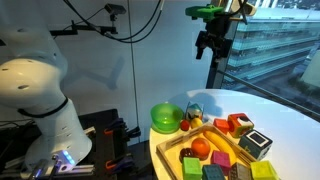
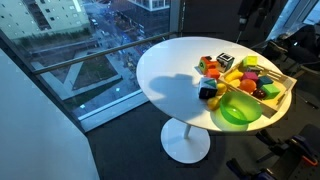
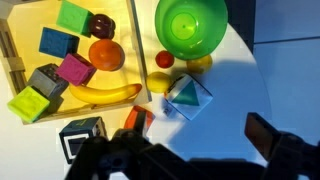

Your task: Put the orange block on the table

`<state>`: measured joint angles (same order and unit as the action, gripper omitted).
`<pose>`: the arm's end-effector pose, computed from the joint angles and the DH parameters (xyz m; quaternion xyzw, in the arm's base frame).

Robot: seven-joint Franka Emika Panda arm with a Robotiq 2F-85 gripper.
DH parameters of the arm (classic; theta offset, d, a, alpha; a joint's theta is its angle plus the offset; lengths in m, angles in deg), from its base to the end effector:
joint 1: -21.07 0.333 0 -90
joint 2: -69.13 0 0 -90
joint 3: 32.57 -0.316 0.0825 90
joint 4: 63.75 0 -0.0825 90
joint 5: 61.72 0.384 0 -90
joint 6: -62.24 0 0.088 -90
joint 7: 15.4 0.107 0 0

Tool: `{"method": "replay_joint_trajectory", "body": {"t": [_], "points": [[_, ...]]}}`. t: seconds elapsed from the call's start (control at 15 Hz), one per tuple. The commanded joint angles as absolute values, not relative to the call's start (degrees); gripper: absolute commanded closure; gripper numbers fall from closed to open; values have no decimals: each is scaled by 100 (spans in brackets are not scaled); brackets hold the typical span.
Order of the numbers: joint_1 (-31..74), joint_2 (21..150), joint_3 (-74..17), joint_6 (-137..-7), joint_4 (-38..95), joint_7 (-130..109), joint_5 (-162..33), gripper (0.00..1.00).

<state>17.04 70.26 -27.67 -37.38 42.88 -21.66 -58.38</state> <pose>0.5458 -0.0801 0.4905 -0.9966 0.0302 0.0667 0.0366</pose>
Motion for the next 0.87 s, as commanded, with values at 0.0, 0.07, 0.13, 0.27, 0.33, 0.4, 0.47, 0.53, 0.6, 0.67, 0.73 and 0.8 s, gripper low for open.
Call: {"method": "replay_joint_trajectory", "body": {"t": [0.0, 0.07, 0.13, 0.27, 0.33, 0.4, 0.47, 0.53, 0.6, 0.67, 0.73, 0.8], "points": [[1653, 6700, -2749, -2928, 4104, -2723, -5834, 0], [1656, 6631, -2738, -2724, 4064, -2808, -5850, 0], [1659, 6550, -2728, -2575, 4035, -2864, -5879, 0], [1665, 6419, -2712, -2378, 3963, -2925, -5910, 0], [1669, 6373, -2706, -2310, 3923, -2936, -5927, 0], [1673, 6302, -2702, -2296, 3908, -2946, -5945, 0], [1678, 6240, -2700, -2307, 3905, -2942, -5953, 0], [1681, 6197, -2696, -2326, 3893, -2935, -5954, 0], [1684, 6168, -2696, -2343, 3887, -2903, -5943, 0], [1687, 6166, -2692, -2332, 3867, -2897, -5932, 0], [1701, 6205, -2704, -2458, 3979, -2812, -5850, 0], [1702, 6186, -2703, -2458, 3977, -2812, -5850, 0]]}}
